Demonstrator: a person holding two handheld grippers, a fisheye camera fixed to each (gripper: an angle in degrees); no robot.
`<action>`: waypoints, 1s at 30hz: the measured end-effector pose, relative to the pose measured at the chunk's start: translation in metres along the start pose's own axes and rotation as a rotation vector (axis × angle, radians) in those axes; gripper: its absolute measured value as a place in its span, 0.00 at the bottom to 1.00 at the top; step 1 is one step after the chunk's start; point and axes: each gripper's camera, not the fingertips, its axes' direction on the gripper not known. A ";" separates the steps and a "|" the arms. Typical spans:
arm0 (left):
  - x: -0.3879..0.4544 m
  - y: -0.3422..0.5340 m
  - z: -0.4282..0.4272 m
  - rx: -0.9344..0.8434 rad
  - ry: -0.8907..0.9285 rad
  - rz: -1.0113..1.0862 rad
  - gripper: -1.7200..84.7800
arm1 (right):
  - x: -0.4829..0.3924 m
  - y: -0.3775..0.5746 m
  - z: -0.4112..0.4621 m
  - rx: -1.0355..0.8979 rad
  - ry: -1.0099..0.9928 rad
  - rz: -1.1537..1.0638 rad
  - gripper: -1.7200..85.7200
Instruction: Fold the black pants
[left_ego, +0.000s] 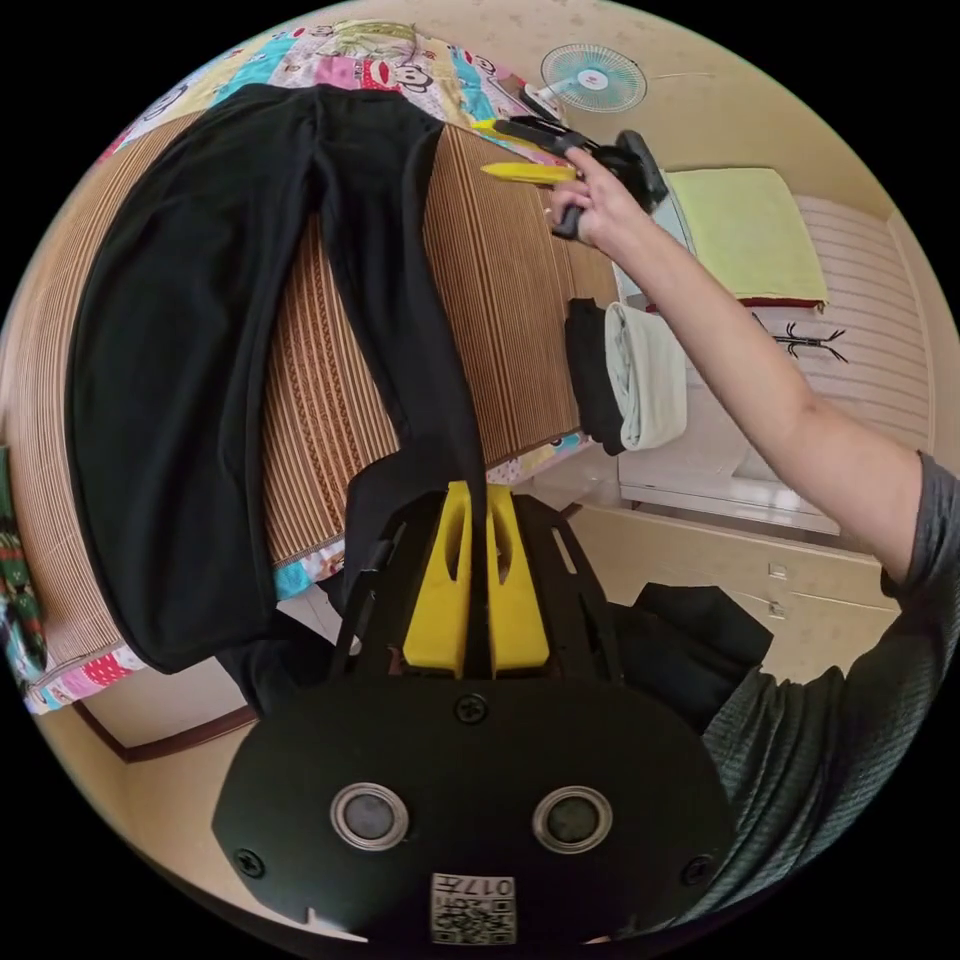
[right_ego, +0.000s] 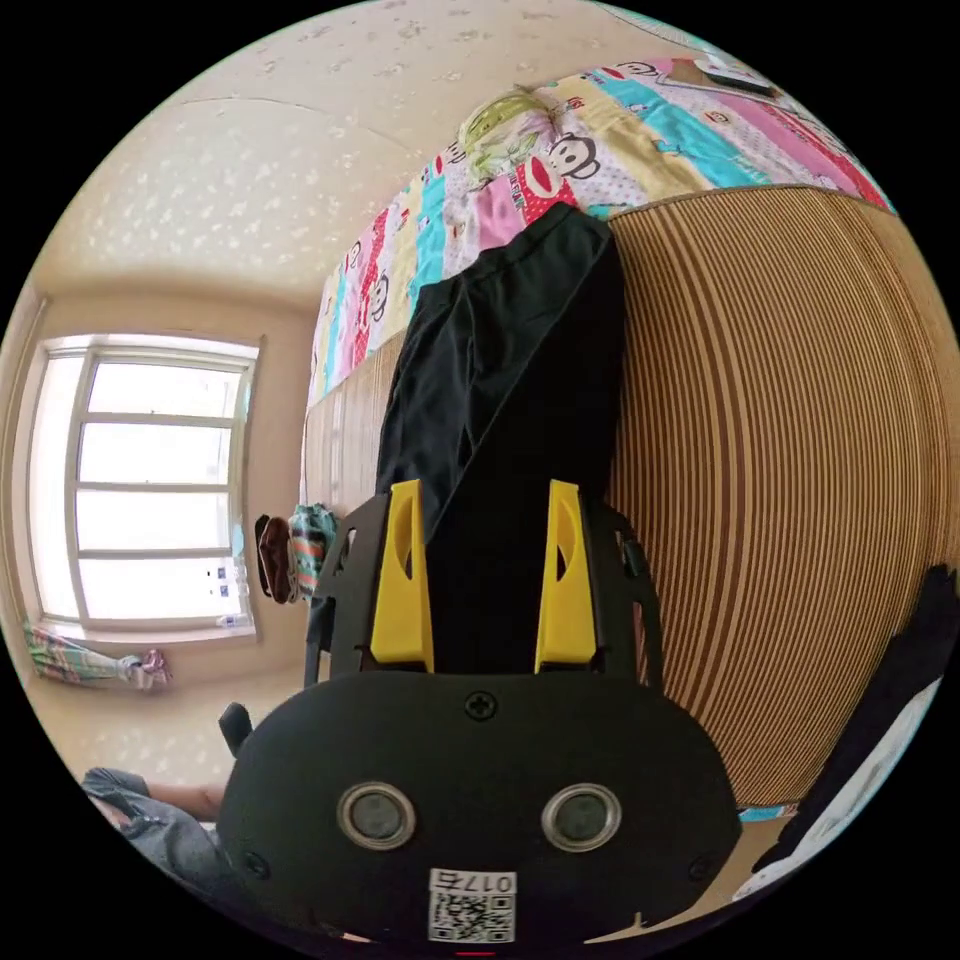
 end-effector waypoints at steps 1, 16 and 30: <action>0.008 0.001 0.000 0.008 0.001 0.014 0.01 | -0.007 -0.029 0.017 0.012 0.090 -0.003 0.23; -0.055 0.095 -0.147 0.339 0.289 -0.222 0.01 | -0.197 -0.086 0.181 0.162 0.442 -0.376 0.06; -0.277 0.133 -0.216 0.189 -0.018 -0.586 0.01 | -0.070 0.056 0.270 -0.176 0.117 -0.270 0.10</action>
